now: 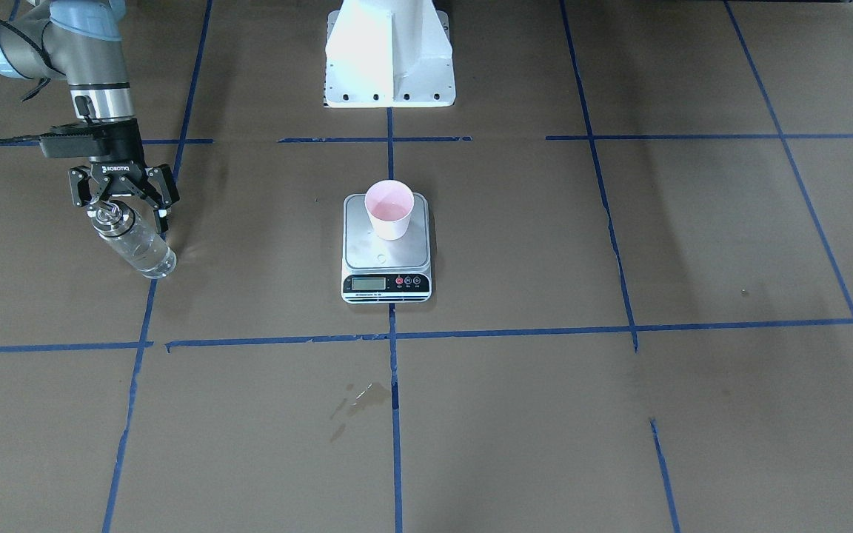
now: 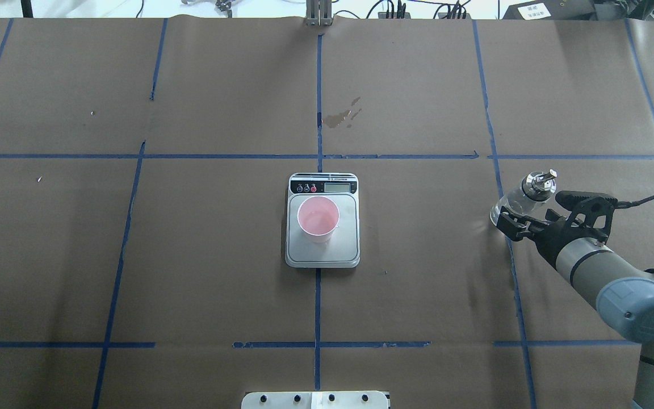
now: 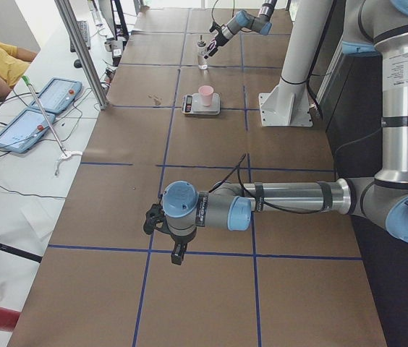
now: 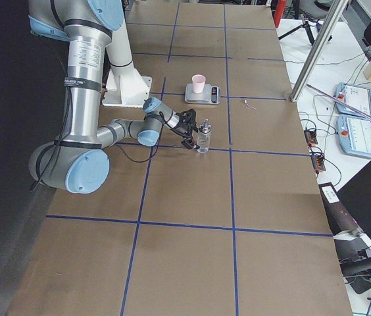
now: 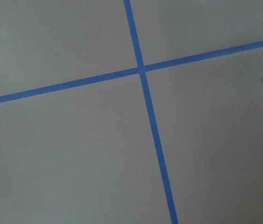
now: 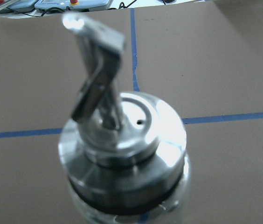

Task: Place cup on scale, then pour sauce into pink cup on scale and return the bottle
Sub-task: 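Grasp the glass bottle with the right gripper and lift it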

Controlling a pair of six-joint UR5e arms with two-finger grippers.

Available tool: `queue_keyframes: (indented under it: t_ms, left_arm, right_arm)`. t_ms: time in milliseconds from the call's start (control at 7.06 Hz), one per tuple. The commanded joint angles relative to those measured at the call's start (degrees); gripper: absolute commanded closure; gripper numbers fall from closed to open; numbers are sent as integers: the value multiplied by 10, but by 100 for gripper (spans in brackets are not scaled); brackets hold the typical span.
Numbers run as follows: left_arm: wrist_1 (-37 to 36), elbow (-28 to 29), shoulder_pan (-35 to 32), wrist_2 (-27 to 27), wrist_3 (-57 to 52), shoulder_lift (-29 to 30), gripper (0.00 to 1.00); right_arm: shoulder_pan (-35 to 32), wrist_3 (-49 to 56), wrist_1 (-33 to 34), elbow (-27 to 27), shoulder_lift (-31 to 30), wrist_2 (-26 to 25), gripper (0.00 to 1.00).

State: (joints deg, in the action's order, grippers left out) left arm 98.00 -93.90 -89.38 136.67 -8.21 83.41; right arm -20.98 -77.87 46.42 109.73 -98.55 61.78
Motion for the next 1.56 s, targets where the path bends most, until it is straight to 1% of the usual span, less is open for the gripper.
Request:
queue_keyframes:
  t_ms: [0, 283, 425, 567, 709, 850, 992, 1134, 1276, 1417]
  left_arm:
    - [0, 0, 1, 0, 0, 0, 0]
    - [0, 0, 1, 0, 0, 1, 0]
    - [0, 1, 1, 0, 0, 1, 0]
    - [0, 1, 1, 0, 0, 1, 0]
    - [0, 2, 1, 0, 0, 1, 0]
    - [0, 2, 1, 0, 0, 1, 0]
    - [0, 4, 1, 0, 0, 1, 0]
    - [0, 3, 1, 0, 0, 1, 0]
    - [0, 3, 1, 0, 0, 1, 0]
    - [0, 2, 1, 0, 0, 1, 0]
  right_arm:
    - [0, 1, 2, -19, 24, -9, 0]
    - [-1, 19, 2, -29, 24, -18, 0]
    - [-1, 22, 2, -31, 25, -21, 8]
    - [-1, 23, 2, -31, 24, -23, 13]
    - [-1, 24, 2, -31, 25, -30, 16]
    - [-1, 24, -2, -31, 26, -35, 44]
    - [-1, 24, -4, -31, 26, -45, 91]
    - [-1, 23, -5, -27, 27, -62, 100]
    - [-2, 24, -5, -22, 31, -71, 100]
    - [-3, 27, -5, -22, 47, -77, 100]
